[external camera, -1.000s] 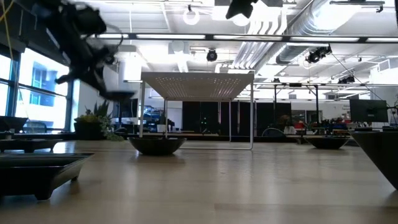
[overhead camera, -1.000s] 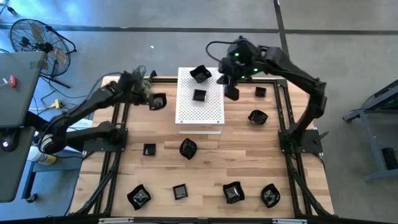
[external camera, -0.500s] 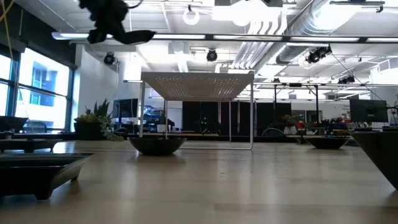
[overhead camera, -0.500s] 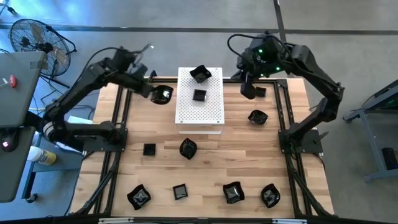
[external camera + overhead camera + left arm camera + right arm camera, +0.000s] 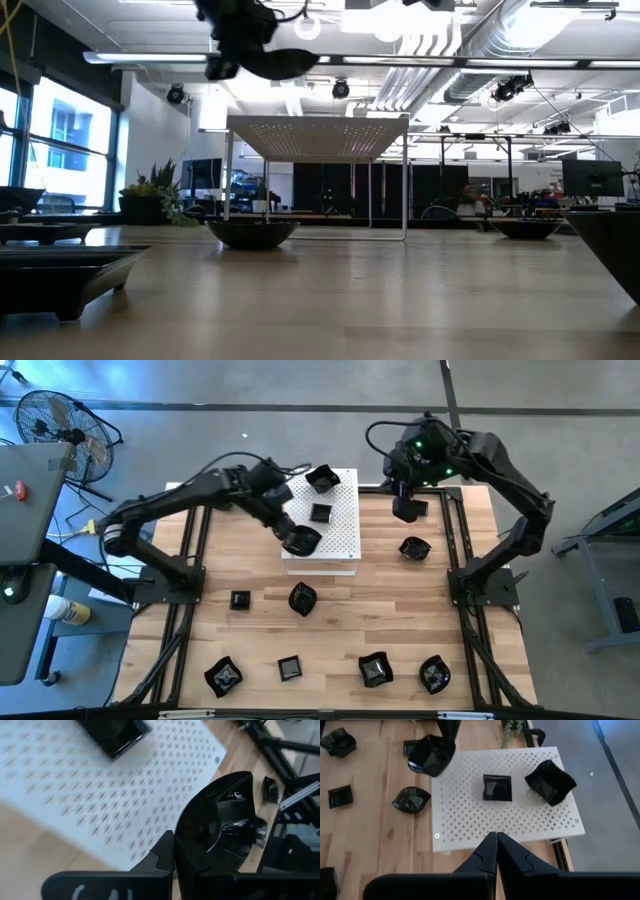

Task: Pick & Place Mini shaped plates
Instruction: Put the black leaf-shaped plate on the shelf

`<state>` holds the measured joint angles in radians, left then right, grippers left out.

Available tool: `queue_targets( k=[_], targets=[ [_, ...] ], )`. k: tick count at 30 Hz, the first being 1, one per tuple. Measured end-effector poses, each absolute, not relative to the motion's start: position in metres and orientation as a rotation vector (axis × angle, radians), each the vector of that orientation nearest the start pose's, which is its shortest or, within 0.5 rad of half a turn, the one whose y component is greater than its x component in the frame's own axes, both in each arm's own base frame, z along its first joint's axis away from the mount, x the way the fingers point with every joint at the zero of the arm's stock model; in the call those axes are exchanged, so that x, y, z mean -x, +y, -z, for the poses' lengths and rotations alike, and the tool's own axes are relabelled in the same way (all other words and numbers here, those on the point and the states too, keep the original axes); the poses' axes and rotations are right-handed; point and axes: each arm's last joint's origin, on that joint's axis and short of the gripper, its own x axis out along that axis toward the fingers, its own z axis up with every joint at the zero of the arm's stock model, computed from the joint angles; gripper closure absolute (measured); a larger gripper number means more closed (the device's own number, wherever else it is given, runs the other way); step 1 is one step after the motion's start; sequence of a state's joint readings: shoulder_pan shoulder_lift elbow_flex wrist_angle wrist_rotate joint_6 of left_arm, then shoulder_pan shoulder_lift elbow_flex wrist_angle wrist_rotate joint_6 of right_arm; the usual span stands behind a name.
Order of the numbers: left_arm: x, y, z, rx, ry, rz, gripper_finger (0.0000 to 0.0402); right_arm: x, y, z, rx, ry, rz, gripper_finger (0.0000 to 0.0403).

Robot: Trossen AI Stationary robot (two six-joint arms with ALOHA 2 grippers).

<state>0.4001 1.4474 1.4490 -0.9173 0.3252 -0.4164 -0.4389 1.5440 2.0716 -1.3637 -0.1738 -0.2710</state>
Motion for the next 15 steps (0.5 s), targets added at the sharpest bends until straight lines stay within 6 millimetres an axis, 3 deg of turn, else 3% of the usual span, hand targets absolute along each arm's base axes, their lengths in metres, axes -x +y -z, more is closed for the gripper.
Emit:
queue_targets(
  k=[8,15],
  targets=[
    [-0.297,0.116,-0.324,0.628,0.891,-0.305,0.0401,-0.236,-0.104,-0.471,-0.066,0.827,0.163,0.0400],
    [-0.304,0.120,-0.316,0.572,0.899,-0.343,0.0401,-0.236,-0.104,-0.471,-0.076,0.825,0.165,0.0398]
  ],
)
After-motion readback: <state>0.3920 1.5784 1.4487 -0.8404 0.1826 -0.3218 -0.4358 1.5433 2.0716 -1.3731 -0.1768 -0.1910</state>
